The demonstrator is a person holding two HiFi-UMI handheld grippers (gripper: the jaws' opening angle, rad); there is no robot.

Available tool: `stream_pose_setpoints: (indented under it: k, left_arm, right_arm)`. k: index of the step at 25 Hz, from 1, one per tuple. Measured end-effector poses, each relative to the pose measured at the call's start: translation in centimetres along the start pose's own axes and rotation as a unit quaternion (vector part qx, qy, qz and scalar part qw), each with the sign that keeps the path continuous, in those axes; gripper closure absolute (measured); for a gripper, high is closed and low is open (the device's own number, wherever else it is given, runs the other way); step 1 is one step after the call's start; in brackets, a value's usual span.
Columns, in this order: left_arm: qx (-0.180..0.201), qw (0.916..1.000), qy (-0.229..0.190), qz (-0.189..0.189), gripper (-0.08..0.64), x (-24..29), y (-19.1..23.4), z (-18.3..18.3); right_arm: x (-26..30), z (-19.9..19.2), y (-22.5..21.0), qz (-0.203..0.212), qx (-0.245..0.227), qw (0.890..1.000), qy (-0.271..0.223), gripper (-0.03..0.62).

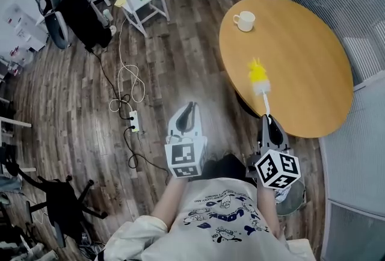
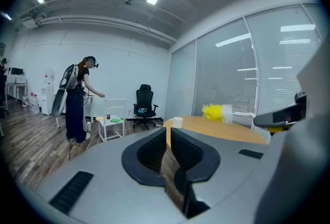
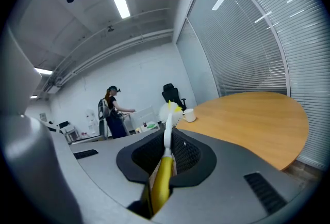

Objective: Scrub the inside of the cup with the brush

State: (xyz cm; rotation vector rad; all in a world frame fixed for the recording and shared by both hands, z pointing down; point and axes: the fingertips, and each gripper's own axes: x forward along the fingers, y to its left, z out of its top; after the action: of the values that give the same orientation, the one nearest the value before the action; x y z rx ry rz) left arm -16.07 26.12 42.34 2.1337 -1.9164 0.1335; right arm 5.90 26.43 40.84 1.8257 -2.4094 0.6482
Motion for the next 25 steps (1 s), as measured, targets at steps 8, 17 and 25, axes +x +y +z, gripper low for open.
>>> stream_pose_setpoints:
  k: [8, 17, 25]
  left_arm:
    - [-0.004, 1.0, 0.006, 0.001, 0.526, 2.3, -0.8, 0.4]
    - [-0.008, 0.9997, 0.006, 0.022, 0.526, 8.7, -0.8, 0.9]
    - [0.0, 0.9997, 0.004, 0.024, 0.526, 14.5, -2.5, 3.3]
  right_arm:
    - [2.1, 1.4, -1.7, -0.003, 0.0, 1.0, 0.005, 0.545]
    - [8.1, 3.6, -4.7, 0.01, -0.003, 1.0, 0.006, 0.545]
    - [13.4, 7.0, -7.4, 0.021, 0.0, 1.0, 0.005, 0.545]
